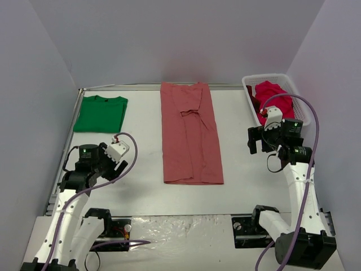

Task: Fold and stack the t-shirts
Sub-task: Grab the bottom of the folded rectangular tshirt with both arms

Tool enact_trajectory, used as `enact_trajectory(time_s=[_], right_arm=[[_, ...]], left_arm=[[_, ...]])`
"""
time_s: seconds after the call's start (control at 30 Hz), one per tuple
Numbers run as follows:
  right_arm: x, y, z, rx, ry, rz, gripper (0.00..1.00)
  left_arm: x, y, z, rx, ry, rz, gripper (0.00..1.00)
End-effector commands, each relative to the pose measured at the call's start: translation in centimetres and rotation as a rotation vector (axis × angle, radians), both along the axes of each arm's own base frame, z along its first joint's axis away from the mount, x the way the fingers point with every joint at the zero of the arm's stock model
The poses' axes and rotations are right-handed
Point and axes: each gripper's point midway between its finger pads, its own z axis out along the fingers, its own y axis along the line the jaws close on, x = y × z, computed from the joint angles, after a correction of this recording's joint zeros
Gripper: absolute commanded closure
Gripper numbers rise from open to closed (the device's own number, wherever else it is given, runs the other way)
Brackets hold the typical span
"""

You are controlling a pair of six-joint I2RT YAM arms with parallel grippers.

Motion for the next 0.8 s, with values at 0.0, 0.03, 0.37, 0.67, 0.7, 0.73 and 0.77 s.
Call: enact_trajectory(time_s=[0.0,0.03,0.37,0.67,0.7,0.73,0.77], right_arm=[[-0.2,1.2,1.8,0.002,-0.076,0.067,0.00],[-0.1,1.8,1.5,0.027,-0.060,0.094,0.00],[0.9,1.6,0.0,-0.057,0.146,0.224,0.00],[2.4,3.0,-0.4,0.049,0.146,0.223,0.00],[2.3,3.1,-0.9,0.057,0.158,0.220,0.00],[2.7,3.1,-1.2,0.062,0.150,0.218,0.00],[2.8,3.2,-1.4,0.077,0.150,0.206,0.00]], left_arm=[[0.5,-0.8,1.6,-0.009,-0.021,-0.039,0.28],[0.6,-1.1,2.1,0.003,-0.036,-0.066,0.28],[-1.3,-6.5,3.4,0.148,0.151,-0.495,0.29],[-0.8,-13.1,-1.1,0.295,0.104,-0.635,0.34],[-1.3,-14.4,-1.9,0.298,0.089,-0.669,0.33],[-1.4,-14.8,-2.7,0.304,0.101,-0.669,0.33],[-1.4,-15.3,-3.1,0.311,0.093,-0.676,0.33]])
